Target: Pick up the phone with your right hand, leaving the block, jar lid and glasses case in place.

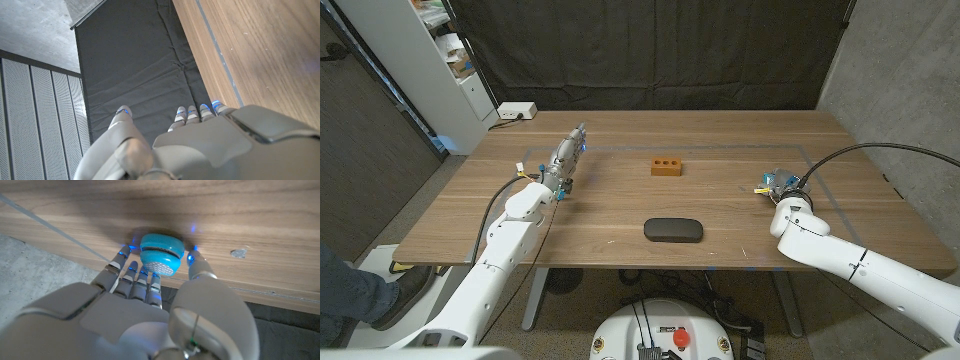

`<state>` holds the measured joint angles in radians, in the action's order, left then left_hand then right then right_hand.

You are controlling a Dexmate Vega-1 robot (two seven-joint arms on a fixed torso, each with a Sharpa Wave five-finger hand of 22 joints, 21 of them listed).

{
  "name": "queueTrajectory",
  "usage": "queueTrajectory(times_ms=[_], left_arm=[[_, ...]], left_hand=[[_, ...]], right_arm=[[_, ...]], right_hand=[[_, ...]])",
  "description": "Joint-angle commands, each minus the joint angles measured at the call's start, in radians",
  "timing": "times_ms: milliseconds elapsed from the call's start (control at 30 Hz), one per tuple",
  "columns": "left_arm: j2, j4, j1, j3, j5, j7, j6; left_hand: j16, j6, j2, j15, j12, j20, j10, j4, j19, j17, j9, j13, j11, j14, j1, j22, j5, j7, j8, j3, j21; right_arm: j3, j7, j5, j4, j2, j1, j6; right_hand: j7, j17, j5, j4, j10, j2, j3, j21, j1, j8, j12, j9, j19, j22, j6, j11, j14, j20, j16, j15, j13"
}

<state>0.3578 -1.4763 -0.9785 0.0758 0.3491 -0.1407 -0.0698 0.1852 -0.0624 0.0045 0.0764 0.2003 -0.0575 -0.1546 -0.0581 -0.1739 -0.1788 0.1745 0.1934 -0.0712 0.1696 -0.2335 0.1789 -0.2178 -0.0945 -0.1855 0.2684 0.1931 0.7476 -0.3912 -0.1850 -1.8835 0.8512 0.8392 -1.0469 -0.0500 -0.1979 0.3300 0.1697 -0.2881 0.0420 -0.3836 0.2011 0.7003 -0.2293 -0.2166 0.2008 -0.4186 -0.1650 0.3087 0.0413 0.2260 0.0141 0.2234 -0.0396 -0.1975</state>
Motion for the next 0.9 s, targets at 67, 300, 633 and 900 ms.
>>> queueTrajectory(times_ms=[67, 300, 633, 900], left_arm=[[0.004, 0.002, -0.009, -0.011, 0.0, -0.001, 0.0], [0.001, 0.01, -0.007, -0.01, 0.001, -0.003, 0.006], [-0.005, 0.015, 0.002, -0.005, -0.003, -0.002, 0.002], [-0.01, 0.029, 0.011, 0.0, -0.007, -0.004, 0.001]], left_hand=[[0.0, 0.002, 0.011, -0.003, 0.008, -0.005, -0.007, 0.0, -0.055, -0.005, 0.005, 0.001, 0.0, 0.054, -0.001, 0.003, 0.001, 0.005, -0.003, -0.005, -0.001], [0.001, 0.003, 0.012, -0.003, 0.008, -0.006, -0.007, 0.0, -0.054, -0.005, 0.005, 0.002, 0.002, 0.055, -0.001, 0.004, 0.001, 0.004, -0.003, -0.005, 0.0], [0.0, 0.002, 0.012, -0.002, 0.008, -0.007, -0.009, -0.001, -0.056, -0.005, 0.005, 0.002, 0.001, 0.057, 0.0, 0.004, 0.001, 0.005, -0.003, -0.006, 0.0], [0.001, 0.002, 0.013, -0.001, 0.008, -0.008, -0.01, -0.001, -0.056, -0.005, 0.005, 0.002, 0.001, 0.057, 0.0, 0.004, 0.002, 0.005, -0.003, -0.007, 0.001]], right_arm=[[0.015, -0.029, -0.013, 0.027, -0.026, -0.015, 0.0], [0.02, -0.047, -0.027, 0.034, -0.032, -0.015, 0.0], [0.005, -0.073, -0.036, 0.037, -0.033, -0.001, 0.024], [-0.009, -0.096, -0.041, 0.055, -0.047, 0.011, 0.044]], right_hand=[[0.002, -0.008, -0.044, 0.0, -0.054, 0.052, -0.037, 0.015, 0.088, -0.015, -0.013, 0.004, -0.066, -0.004, 0.057, 0.0, 0.051, 0.019, 0.022, -0.041, -0.006], [-0.017, -0.023, -0.103, -0.009, -0.142, 0.083, -0.035, 0.031, 0.125, -0.034, -0.032, 0.005, -0.14, -0.007, 0.135, 0.009, 0.149, 0.038, 0.068, -0.07, -0.006], [-0.018, -0.034, -0.134, 0.007, -0.185, 0.1, -0.043, 0.04, 0.201, -0.042, -0.031, 0.005, -0.197, -0.008, 0.187, 0.018, 0.19, 0.075, 0.092, -0.097, -0.004], [-0.025, -0.049, -0.146, 0.005, -0.224, 0.108, -0.042, 0.047, 0.252, -0.05, -0.033, 0.006, -0.234, -0.009, 0.234, 0.024, 0.233, 0.11, 0.121, -0.115, -0.002]])
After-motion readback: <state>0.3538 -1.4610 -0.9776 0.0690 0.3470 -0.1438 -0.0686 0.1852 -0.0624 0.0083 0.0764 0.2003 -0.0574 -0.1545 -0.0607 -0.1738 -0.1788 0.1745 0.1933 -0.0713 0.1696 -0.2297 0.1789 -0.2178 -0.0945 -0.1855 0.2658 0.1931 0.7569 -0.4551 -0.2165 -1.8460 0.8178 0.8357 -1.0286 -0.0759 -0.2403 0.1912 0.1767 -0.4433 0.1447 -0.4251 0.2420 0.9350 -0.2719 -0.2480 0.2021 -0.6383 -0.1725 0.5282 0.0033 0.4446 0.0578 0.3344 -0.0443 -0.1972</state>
